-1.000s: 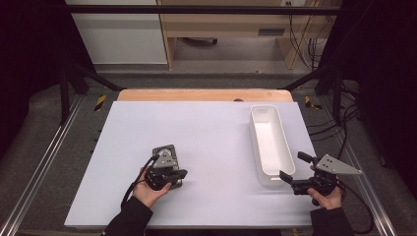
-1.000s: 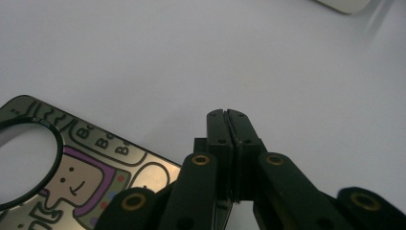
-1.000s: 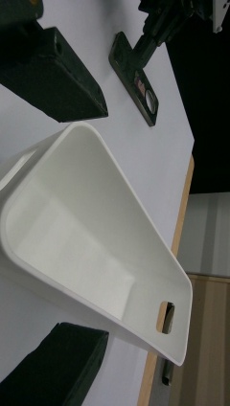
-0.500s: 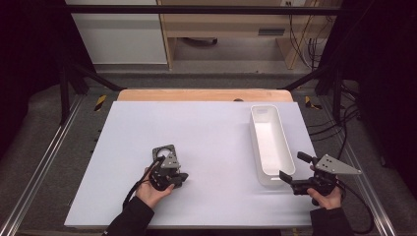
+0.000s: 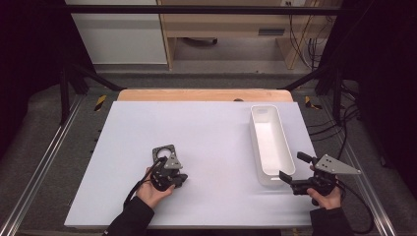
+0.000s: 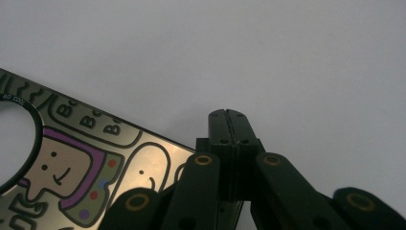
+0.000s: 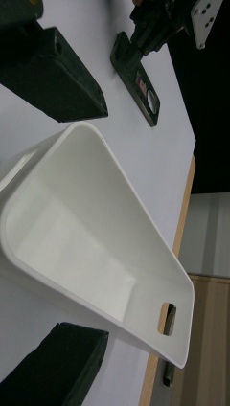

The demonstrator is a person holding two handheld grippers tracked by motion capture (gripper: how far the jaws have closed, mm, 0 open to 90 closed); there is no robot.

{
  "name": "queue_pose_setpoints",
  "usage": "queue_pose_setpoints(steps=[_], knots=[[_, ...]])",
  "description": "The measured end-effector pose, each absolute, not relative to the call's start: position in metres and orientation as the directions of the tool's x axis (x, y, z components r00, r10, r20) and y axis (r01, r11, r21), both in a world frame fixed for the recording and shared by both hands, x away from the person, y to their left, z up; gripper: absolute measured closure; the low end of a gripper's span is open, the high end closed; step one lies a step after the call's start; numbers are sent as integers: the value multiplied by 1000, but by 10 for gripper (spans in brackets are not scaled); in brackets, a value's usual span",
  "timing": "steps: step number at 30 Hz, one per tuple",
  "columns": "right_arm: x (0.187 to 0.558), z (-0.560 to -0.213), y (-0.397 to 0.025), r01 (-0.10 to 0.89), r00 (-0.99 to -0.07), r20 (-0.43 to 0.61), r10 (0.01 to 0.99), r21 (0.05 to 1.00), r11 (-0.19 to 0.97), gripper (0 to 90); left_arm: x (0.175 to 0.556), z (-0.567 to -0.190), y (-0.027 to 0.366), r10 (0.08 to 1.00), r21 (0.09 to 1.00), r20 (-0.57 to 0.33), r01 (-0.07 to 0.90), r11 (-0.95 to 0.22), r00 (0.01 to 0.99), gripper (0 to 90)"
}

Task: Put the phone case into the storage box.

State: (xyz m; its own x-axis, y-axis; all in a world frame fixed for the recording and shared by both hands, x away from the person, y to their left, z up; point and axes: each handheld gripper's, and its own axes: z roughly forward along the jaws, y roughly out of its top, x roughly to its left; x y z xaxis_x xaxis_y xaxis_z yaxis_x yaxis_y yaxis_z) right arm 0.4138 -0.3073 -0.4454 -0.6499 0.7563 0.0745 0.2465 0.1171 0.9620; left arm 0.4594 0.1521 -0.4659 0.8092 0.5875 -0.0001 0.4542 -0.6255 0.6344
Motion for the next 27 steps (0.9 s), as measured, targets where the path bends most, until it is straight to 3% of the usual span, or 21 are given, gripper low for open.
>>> queue_pose_setpoints(steps=[27], knots=[[414,-446,-308,247,-650,77,756,962,114,4,453,-460,156,588,584,32,462,-667,809,895]])
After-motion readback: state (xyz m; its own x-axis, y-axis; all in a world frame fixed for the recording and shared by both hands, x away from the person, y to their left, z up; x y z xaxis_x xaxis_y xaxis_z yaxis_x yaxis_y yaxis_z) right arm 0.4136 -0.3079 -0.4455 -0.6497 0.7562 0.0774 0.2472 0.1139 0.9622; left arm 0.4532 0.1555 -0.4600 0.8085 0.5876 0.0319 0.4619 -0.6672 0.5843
